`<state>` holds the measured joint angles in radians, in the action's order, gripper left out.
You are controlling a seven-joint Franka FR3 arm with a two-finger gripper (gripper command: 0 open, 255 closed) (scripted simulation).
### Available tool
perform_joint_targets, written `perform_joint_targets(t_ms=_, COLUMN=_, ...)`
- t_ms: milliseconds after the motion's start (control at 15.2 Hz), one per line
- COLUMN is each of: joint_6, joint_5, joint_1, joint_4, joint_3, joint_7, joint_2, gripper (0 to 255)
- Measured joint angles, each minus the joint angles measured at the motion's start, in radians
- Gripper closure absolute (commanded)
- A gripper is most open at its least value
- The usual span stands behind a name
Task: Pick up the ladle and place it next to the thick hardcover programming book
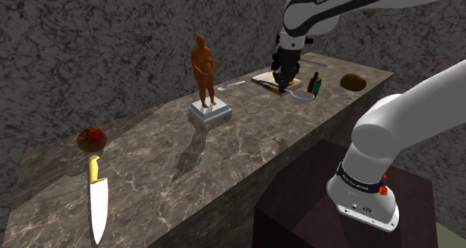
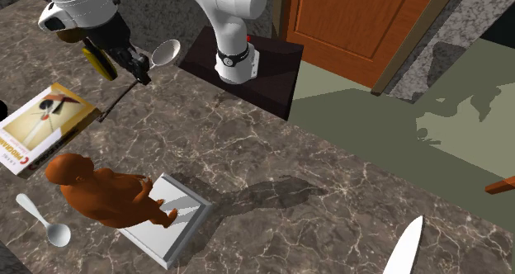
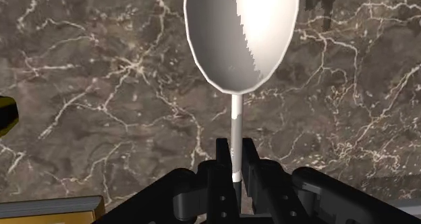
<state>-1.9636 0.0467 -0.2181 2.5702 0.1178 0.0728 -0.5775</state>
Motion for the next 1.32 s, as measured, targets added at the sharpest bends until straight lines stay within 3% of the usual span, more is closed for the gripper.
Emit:
perform_joint_targets(t_ms=858, joint_6=0.026, joint_5=-0.151, joint_1=-0.151, joint_4=-0.078, joint_3=0.266, joint_7=0.326, joint_2=0.063, gripper=255)
perform_joint_targets(t_ms=1320, joint_6=0.04, joint_5=-0.177, joint_1=-0.193, joint_4=-0.214, joint_3=0.414, joint_7=0.516, joint_2=0.185, gripper=255)
